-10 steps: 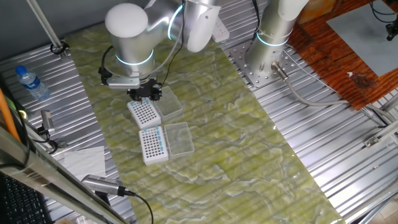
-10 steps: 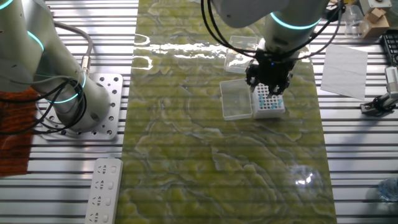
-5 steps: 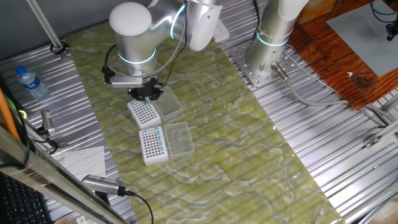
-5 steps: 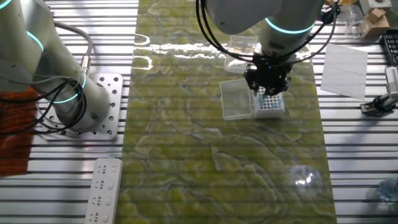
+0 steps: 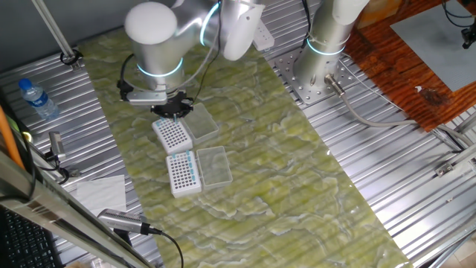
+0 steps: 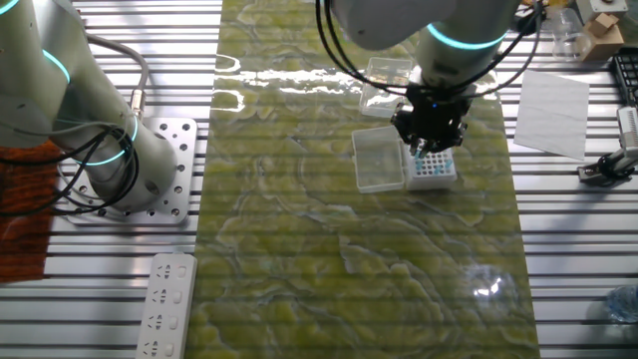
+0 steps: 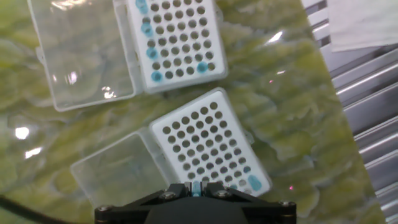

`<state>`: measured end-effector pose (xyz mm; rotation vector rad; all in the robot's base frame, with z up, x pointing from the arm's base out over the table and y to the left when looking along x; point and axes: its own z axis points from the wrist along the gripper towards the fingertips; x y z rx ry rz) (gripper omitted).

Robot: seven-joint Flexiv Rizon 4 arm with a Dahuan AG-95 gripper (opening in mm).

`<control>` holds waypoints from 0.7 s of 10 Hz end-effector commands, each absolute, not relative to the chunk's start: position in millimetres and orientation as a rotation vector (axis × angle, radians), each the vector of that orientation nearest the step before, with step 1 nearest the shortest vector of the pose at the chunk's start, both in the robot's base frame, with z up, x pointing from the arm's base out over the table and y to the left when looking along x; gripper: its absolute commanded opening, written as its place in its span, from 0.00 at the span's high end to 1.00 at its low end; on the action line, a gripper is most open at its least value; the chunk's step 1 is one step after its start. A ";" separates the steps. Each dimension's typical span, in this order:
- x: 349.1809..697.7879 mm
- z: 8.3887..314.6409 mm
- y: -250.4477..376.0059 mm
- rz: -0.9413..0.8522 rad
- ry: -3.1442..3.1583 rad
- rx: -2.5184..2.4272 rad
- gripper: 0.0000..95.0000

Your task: Transfer all medium pipette tips from one holder to another

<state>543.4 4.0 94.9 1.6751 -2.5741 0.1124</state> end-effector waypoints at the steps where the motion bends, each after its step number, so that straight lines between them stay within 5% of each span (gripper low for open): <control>1: 549.4 108.8 5.5 0.081 -2.565 1.639 1.00; 7: 573.0 156.9 49.0 0.016 -2.605 1.403 1.00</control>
